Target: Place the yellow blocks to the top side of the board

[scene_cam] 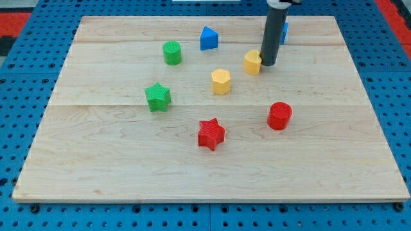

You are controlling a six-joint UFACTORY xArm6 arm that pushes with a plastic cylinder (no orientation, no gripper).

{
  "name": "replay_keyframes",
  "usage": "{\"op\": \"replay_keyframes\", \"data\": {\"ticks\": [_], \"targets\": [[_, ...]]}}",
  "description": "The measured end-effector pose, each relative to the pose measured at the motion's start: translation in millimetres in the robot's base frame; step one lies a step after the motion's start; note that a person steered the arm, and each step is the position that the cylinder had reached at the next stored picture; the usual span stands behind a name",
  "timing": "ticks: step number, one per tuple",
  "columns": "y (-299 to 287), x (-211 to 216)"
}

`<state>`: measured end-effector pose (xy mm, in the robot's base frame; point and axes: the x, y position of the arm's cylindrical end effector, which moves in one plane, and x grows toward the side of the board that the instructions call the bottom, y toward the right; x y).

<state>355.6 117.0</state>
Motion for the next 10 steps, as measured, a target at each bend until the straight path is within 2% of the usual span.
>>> {"op": "replay_keyframes", "data": {"ticks": [1,2,4,5,9,10], "targets": [[-12.1,44.8],[-67.6,33.0],[-46.0,-20.2],[-36.4,-24.9],[-200.6,41.8],[-179.0,74.3]]}}
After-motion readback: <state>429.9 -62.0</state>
